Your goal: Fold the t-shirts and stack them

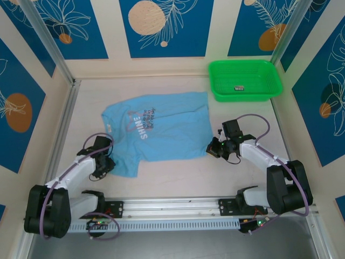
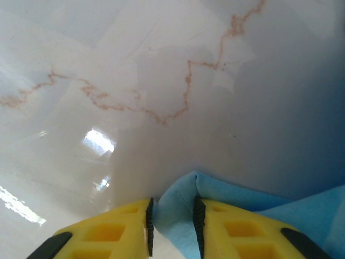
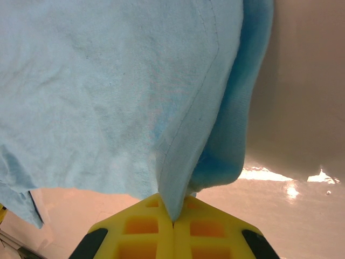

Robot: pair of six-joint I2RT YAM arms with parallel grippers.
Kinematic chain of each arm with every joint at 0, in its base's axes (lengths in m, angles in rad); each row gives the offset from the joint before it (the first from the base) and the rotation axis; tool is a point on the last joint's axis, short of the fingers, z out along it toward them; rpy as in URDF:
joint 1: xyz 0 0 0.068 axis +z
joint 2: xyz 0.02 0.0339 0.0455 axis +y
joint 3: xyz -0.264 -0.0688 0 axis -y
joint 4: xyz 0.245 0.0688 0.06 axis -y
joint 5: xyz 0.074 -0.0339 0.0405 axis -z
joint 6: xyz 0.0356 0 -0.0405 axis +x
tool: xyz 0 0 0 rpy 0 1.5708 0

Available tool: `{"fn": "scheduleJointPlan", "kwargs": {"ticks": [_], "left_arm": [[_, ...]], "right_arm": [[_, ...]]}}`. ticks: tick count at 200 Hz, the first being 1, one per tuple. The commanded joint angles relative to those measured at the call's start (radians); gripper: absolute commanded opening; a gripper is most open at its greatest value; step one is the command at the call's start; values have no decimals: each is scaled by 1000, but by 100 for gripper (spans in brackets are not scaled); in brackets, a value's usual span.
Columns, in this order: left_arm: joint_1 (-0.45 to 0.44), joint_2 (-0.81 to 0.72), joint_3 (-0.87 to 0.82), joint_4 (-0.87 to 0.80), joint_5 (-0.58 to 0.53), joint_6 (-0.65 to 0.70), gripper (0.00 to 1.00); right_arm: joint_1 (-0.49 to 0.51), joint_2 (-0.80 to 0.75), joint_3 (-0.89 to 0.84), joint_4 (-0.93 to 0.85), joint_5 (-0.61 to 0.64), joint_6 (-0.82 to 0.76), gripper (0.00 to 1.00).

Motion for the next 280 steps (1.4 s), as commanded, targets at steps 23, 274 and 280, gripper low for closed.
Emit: {"fn": "scheduleJointPlan", "kwargs": {"ticks": [23,274,280], "left_arm": [[17,48,-15,158,79,21,16],[32,-67,634,-137,306,70,0],[39,-17,678,-125,308,72,0]], "right_arm": [[5,-9,-13,-6,-22,-17,0],[-45,-40,408,-205,37,15,0],[-49,8,461,-203,28,17,0]]}}
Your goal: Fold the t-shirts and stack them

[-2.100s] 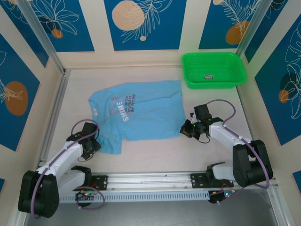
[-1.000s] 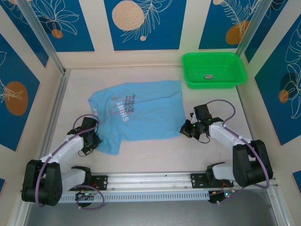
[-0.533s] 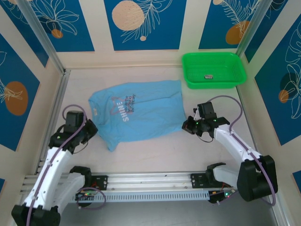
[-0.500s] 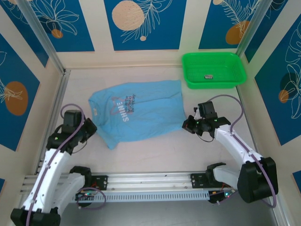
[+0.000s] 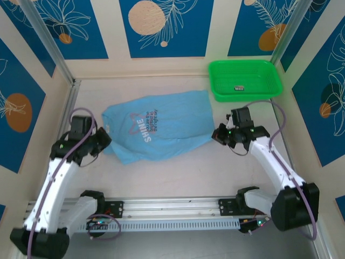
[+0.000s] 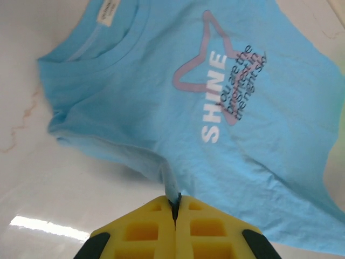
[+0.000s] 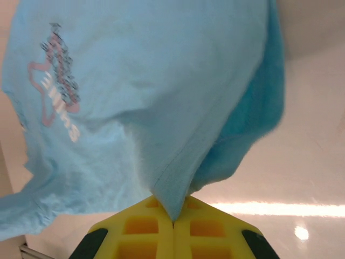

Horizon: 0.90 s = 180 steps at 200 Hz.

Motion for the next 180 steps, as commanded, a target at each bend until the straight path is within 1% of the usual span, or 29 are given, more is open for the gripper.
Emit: {"fn": "scheduleJointPlan", "kwargs": {"ticks": [1,14,27,39,45,46,49,50,53,64,73,76,77,80,81,86,88,94,102,107,120,135,141,149,159,160,167,172,180], "left_arm": [[31,157,151,108,43,17,0],[60,262,257,121,54,18,0],[97,369,378,139,86,18,0],[133,486,531,127,108,36,0],[157,546,603,122,140,50,0],[157,560,638,121,146,53,0],[171,590,668,120,165,63,0],[171,603,705,119,172,66,0],[184,633,735,117,191,77,0],[220,753,933,97,266,99,0],[232,847,1103,59,338,131,0],[232,879,1183,37,350,148,0],[232,887,1212,30,353,155,0],[232,917,1301,2,358,165,0],[231,926,1301,-5,359,177,0],[230,972,1428,-51,363,194,0],[231,988,1467,-67,363,200,0],[233,1026,1589,-95,376,214,0],[238,1058,1703,-109,402,226,0],[239,1063,1748,-103,413,226,0],[241,1026,1750,-66,446,227,0],[240,942,1673,-71,476,266,0],[236,893,1618,-77,476,292,0],[230,800,1498,-50,471,322,0],[227,651,1276,60,467,319,0],[226,636,1257,71,467,317,0],[227,542,1130,135,448,312,0],[227,491,1069,153,421,311,0],[230,444,1019,138,385,309,0]], "right_arm": [[-13,128,175,34,-40,13,0],[-22,239,293,42,-74,18,0],[-39,359,449,43,-129,29,0],[-61,479,612,35,-176,40,0],[-71,548,714,22,-188,42,0],[-71,559,729,19,-190,41,0],[-77,591,781,8,-196,41,0],[-78,603,799,4,-198,41,0],[-82,633,856,-14,-203,37,0],[-99,757,1075,-97,-224,17,0],[-109,838,1261,-172,-239,2,0],[-112,874,1357,-198,-246,-4,0],[-112,874,1357,-198,-246,-4,0],[-114,898,1433,-220,-251,-10,0],[-114,898,1433,-220,-251,-10,0],[-116,929,1508,-240,-256,-15,0],[-118,941,1567,-250,-258,-18,0],[-124,963,1644,-262,-264,-22,0],[-133,984,1750,-277,-281,-24,0],[-138,986,1781,-277,-291,-24,0],[-150,961,1817,-267,-321,-33,0],[-153,886,1735,-248,-364,-62,0],[-149,844,1674,-236,-380,-77,0],[-141,777,1567,-203,-393,-94,0],[-125,666,1398,-118,-386,-108,0],[-121,638,1354,-94,-381,-107,0],[-113,570,1250,-38,-366,-100,0],[-108,517,1161,10,-356,-88,0],[-106,465,1083,44,-362,-73,0]]}}
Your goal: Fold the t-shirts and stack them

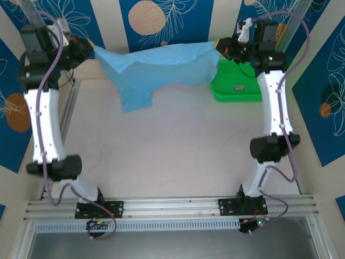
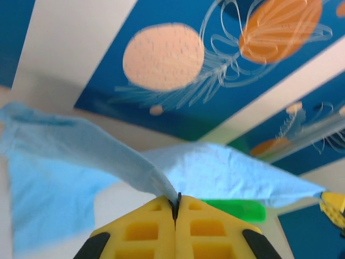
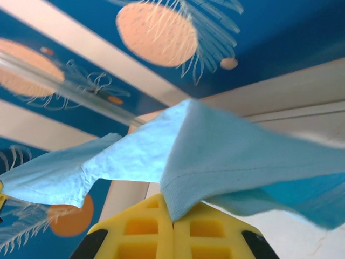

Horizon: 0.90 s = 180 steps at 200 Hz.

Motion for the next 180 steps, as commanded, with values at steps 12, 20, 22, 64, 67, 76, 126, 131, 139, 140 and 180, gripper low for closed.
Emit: {"fn": "scheduleJointPlan", "kwargs": {"ticks": [12,20,22,64,67,76,126,131,139,140,180], "left_arm": [[-3,-230,-225,52,-56,31,0],[-2,-248,-272,52,-53,14,0],[-3,-254,-283,53,-54,10,0],[1,-296,-541,62,-112,-42,0],[1,-292,-555,59,-110,-43,0],[1,-284,-591,51,-97,-44,0],[2,-196,-588,88,-88,-58,0],[1,-174,-570,97,-85,-61,0],[2,-131,-524,98,-85,-58,0],[2,-123,-516,98,-84,-57,0],[5,120,-134,95,-72,-17,0]], "right_arm": [[34,-189,-286,156,-57,-6,0],[42,-201,-311,146,-62,-8,0],[43,-202,-313,146,-63,-9,0],[51,-204,-416,134,-70,-28,0],[50,-204,-429,134,-74,-30,0],[47,-206,-451,123,-89,-42,0],[33,-156,-470,143,-73,-42,0],[33,-135,-445,142,-72,-43,0],[31,-96,-395,136,-64,-44,0],[31,-91,-388,135,-64,-44,0],[-3,200,67,39,-98,-23,0]]}}
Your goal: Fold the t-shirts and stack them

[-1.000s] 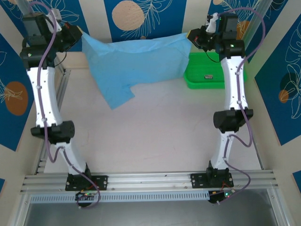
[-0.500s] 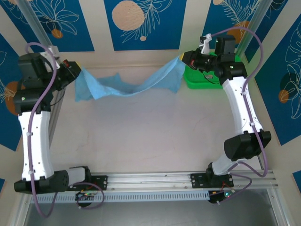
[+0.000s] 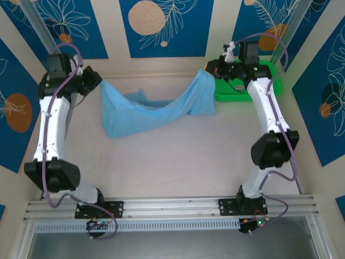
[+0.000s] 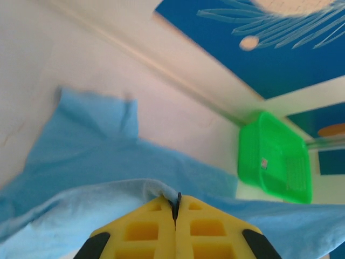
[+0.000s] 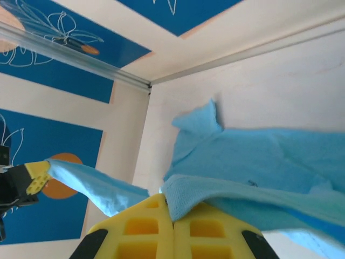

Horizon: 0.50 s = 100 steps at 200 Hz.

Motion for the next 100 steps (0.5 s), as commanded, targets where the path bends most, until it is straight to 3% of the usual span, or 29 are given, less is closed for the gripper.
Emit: {"fn": "scheduleJointPlan", "kwargs": {"ticks": [1,27,40,53,68,84,100], "left_arm": [[5,115,234,29,24,32,0],[6,270,596,-40,49,50,0],[8,317,759,-76,75,68,0],[8,321,851,-91,83,82,0],[8,260,825,-77,119,92,0],[7,137,664,-49,123,92,0],[1,-34,393,4,133,91,0]], "right_arm": [[-28,155,306,-64,-44,3,0],[-52,408,855,-208,-99,61,0],[-62,429,945,-189,-127,97,0],[-62,356,872,-157,-137,95,0],[-48,216,677,-112,-128,47,0],[-26,50,422,-42,-102,10,0],[5,-90,188,9,-90,-20,0]]}}
